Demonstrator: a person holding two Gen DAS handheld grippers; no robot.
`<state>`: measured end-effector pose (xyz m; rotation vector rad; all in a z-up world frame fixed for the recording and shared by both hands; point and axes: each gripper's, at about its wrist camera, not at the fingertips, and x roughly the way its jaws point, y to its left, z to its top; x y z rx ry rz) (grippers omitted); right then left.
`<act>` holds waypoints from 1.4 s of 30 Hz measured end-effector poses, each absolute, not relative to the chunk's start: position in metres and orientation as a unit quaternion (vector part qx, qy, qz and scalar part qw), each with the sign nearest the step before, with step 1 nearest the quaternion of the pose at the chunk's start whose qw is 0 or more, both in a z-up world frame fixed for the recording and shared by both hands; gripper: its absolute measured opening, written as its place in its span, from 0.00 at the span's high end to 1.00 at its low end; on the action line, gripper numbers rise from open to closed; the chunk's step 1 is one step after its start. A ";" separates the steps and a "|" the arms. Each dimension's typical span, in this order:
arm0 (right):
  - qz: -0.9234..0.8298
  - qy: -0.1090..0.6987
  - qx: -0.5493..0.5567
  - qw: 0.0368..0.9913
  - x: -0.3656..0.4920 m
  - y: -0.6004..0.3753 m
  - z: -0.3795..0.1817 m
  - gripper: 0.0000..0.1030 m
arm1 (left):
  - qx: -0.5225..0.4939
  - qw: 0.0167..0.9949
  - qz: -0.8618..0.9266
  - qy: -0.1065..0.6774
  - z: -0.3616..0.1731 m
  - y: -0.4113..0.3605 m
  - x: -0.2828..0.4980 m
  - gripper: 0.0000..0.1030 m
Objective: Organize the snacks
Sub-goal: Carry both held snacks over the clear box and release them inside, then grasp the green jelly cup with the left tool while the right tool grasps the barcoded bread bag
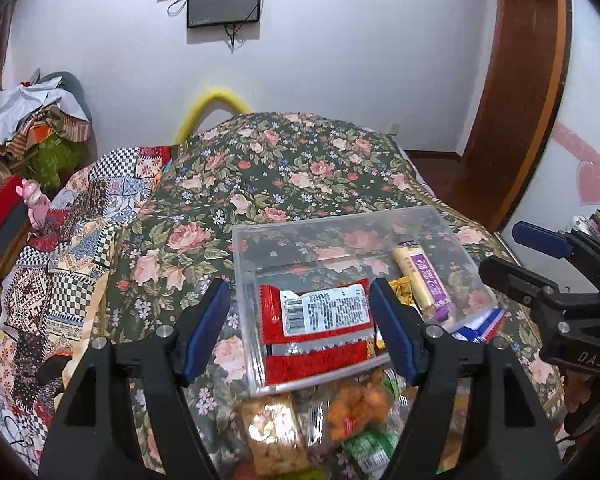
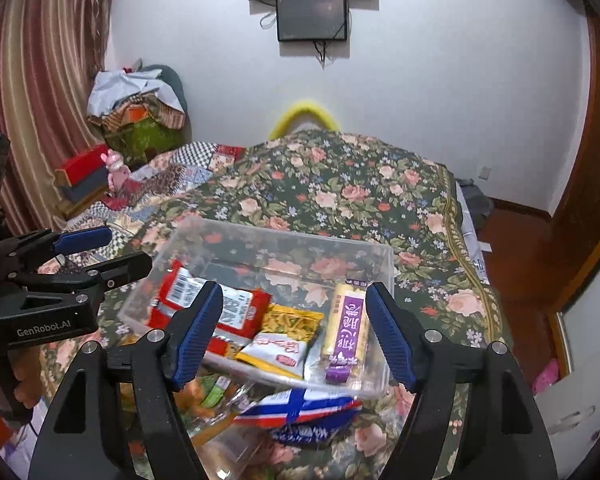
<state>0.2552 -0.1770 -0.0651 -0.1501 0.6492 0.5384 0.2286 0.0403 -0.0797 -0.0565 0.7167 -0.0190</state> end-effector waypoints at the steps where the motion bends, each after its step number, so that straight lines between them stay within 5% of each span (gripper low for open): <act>1: 0.263 0.311 -0.069 0.910 0.250 -0.179 -0.063 0.30 | -0.028 0.936 -0.010 0.350 -0.078 0.041 0.225 0.27; 12: 0.260 0.312 -0.053 0.912 0.210 -0.198 -0.072 0.20 | -0.012 0.938 -0.009 0.347 -0.076 0.052 0.170 0.13; 30: 0.268 0.395 -0.024 0.878 0.170 -0.209 -0.133 0.20 | -0.032 0.897 0.001 0.440 -0.153 0.070 0.141 0.12; 42: 0.290 0.419 -0.025 0.860 0.169 -0.188 -0.154 0.11 | -0.037 0.867 -0.025 0.496 -0.203 0.053 0.141 0.12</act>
